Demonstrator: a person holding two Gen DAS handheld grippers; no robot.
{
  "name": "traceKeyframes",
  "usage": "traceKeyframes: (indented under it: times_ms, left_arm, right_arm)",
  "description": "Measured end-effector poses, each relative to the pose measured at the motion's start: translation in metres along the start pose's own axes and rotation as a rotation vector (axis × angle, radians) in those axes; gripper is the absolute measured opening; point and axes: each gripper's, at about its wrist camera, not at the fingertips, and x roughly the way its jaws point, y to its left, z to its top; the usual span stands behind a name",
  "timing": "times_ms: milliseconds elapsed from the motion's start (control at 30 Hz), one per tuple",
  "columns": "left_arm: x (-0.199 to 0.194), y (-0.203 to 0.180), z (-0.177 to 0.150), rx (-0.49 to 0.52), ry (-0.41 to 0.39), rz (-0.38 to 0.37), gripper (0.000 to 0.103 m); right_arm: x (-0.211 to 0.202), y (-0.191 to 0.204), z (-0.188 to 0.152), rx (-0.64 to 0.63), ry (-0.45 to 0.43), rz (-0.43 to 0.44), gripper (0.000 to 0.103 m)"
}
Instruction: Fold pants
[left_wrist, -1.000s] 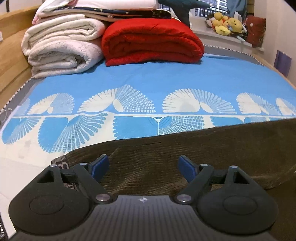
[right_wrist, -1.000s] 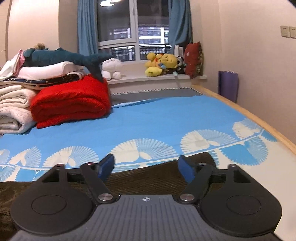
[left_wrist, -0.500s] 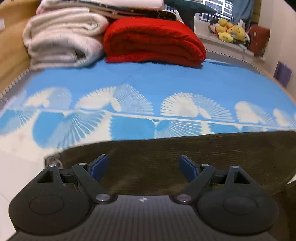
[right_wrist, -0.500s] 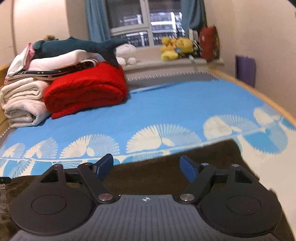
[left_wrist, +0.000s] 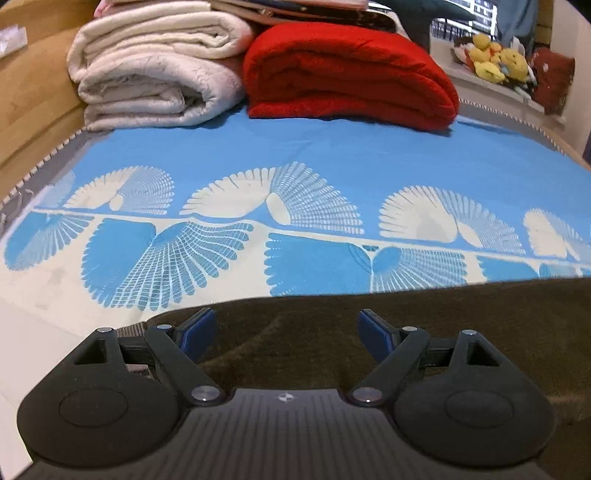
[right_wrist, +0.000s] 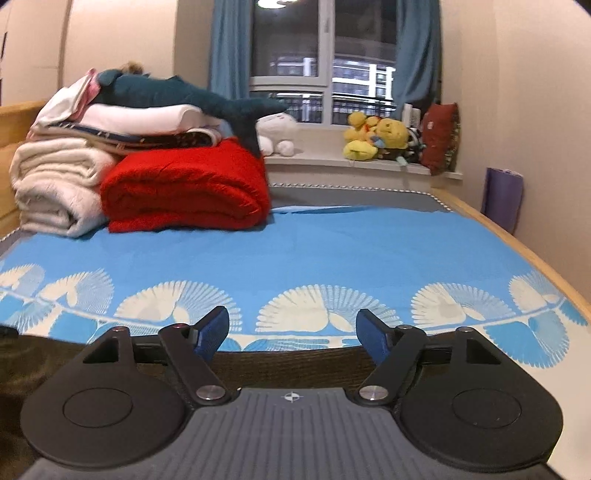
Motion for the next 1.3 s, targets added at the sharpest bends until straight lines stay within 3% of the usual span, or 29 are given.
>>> traceKeyframes:
  times_ms: [200, 367, 433, 600, 700, 733, 800, 833, 867, 900, 1100, 1300]
  left_arm:
    - [0.037, 0.041, 0.011, -0.046, 0.033, -0.01, 0.089]
    - [0.07, 0.057, 0.01, -0.04, 0.108, -0.016, 0.09]
    - [0.082, 0.058, 0.008, -0.027, 0.138, -0.025, 0.095]
    - [0.108, 0.046, -0.006, 0.083, 0.191, 0.003, 0.096]
    - [0.112, 0.042, -0.011, 0.12, 0.174, -0.007, 0.096]
    - [0.113, 0.041, -0.01, 0.123, 0.173, -0.014, 0.093]
    - [0.11, 0.041, -0.008, 0.116, 0.166, -0.077, 0.056]
    - [0.108, 0.039, -0.005, 0.122, 0.163, -0.096, 0.047]
    - [0.104, 0.034, -0.003, 0.148, 0.156, -0.093, 0.02]
    - [0.099, 0.029, -0.001, 0.186, 0.147, -0.057, 0.001]
    - [0.069, 0.025, 0.0, 0.154, 0.136, -0.047, 0.001]
    - [0.048, 0.028, -0.012, 0.106, 0.121, -0.093, 0.0]
  right_arm:
    - [0.005, 0.006, 0.006, -0.02, 0.021, 0.047, 0.078]
    - [0.014, 0.003, 0.005, -0.047, 0.055, 0.059, 0.076]
    - [0.018, -0.002, 0.006, -0.031, 0.076, 0.058, 0.071]
    - [0.026, -0.014, -0.002, -0.007, 0.135, 0.035, 0.056]
    - [0.029, -0.024, -0.007, 0.017, 0.169, 0.026, 0.049]
    - [0.03, -0.027, -0.008, 0.021, 0.173, 0.023, 0.047]
    - [0.03, -0.033, -0.012, 0.016, 0.179, 0.004, 0.047]
    - [0.031, -0.036, -0.013, 0.011, 0.184, -0.007, 0.047]
    - [0.031, -0.04, -0.015, 0.009, 0.188, -0.018, 0.047]
    - [0.032, -0.044, -0.017, 0.013, 0.191, -0.029, 0.047]
    - [0.028, -0.069, -0.026, 0.108, 0.211, -0.065, 0.047]
    - [0.008, -0.072, -0.033, 0.18, 0.21, -0.049, 0.047]
